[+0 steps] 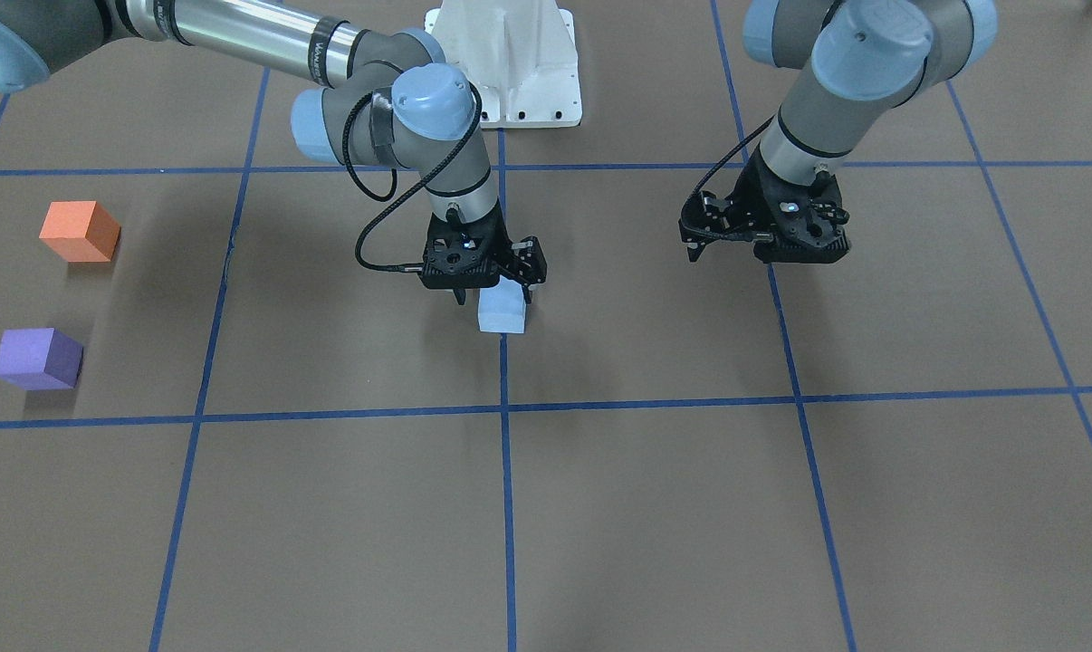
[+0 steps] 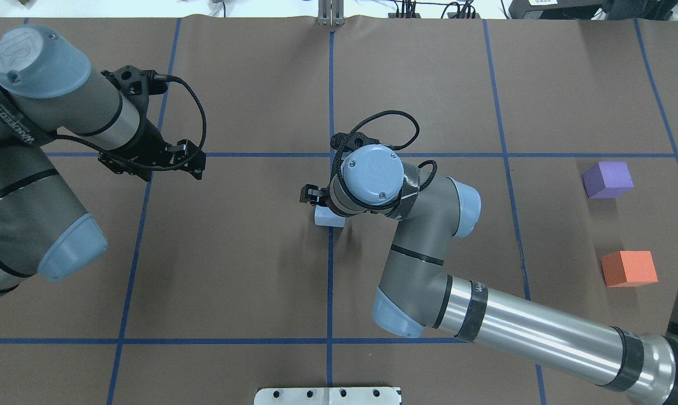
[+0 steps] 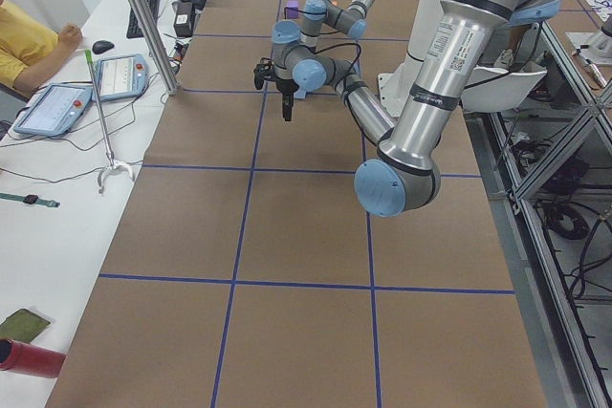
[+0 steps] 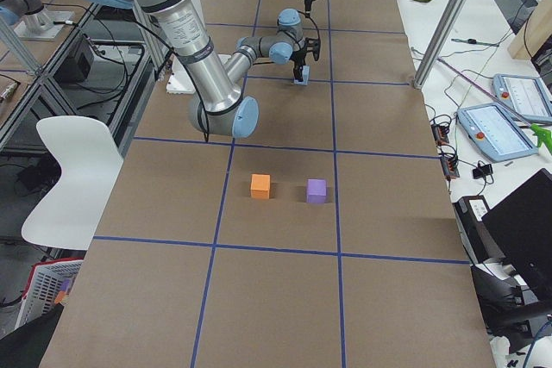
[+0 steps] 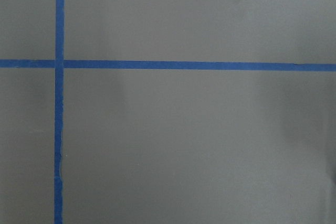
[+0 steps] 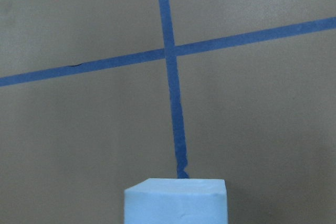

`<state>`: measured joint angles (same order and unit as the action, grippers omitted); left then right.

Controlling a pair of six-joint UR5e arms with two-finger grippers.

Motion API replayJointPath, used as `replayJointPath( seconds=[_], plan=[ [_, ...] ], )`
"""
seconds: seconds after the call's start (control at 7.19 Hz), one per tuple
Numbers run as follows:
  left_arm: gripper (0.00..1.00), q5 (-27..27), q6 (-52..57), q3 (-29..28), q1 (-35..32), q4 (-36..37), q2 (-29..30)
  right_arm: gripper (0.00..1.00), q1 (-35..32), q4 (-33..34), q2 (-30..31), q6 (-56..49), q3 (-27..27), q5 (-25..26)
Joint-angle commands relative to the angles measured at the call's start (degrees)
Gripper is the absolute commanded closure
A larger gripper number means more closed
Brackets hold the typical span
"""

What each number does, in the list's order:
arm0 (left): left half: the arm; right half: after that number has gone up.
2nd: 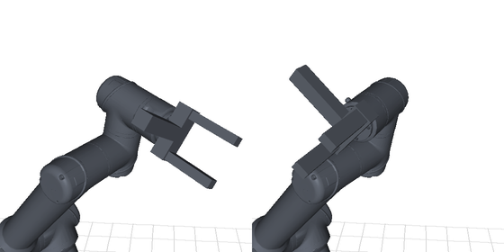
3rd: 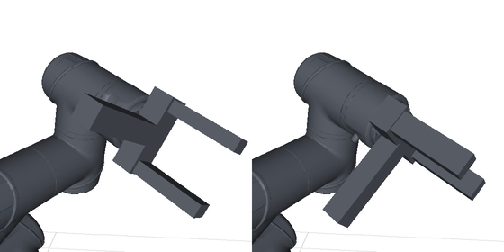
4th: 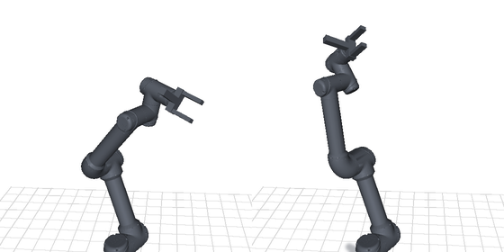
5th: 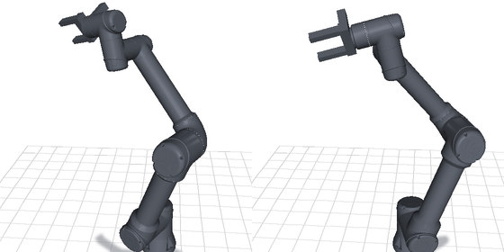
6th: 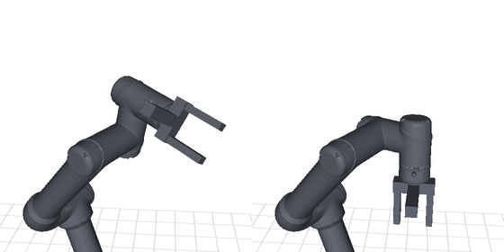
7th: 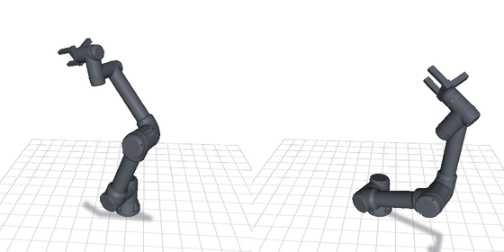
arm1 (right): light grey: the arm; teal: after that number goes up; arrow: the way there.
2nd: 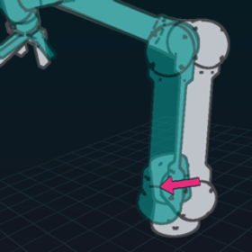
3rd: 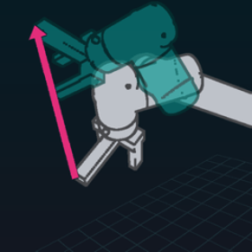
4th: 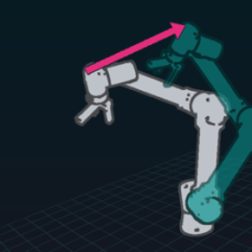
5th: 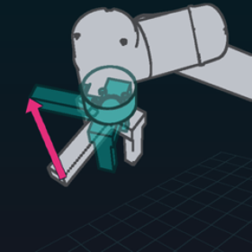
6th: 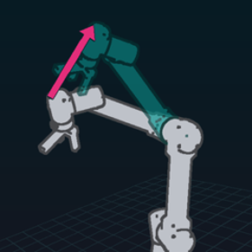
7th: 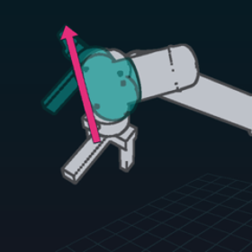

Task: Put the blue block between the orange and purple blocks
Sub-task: 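Grasp the light-blue cube with the right gripper while the left arm withdraws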

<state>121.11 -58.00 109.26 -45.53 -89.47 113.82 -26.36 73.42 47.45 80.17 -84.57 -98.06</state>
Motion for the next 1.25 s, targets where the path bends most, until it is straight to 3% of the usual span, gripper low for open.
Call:
replayJointPath(
  seconds=[0.0,0.28,0.56,0.7,0.97,1.11],
  plan=[
    [0.00,0.0,0.0,0.0,0.0,0.0,0.0,0.04,0.2,-0.1,-0.2,-1.6,1.9,0.1],
    [0.00,0.0,0.0,0.0,0.1,0.0,0.0,0.17,0.3,-0.1,-3.0,-1.6,4.9,0.2],
    [0.00,0.0,-0.1,0.0,0.1,0.0,0.0,0.77,0.3,-0.1,-2.9,-1.6,4.9,0.1],
    [0.00,0.0,-0.1,0.1,0.1,0.0,0.0,1.00,0.2,-0.3,-2.1,-1.5,2.8,-0.4],
    [0.00,0.0,-0.1,0.0,0.0,0.0,-0.1,1.00,-3.7,0.7,11.0,-1.6,-15.4,-4.7],
    [0.00,0.0,-0.1,0.0,0.1,0.0,-0.1,1.00,-11.0,0.8,18.0,-2.5,-21.5,-13.5]
  ],
)
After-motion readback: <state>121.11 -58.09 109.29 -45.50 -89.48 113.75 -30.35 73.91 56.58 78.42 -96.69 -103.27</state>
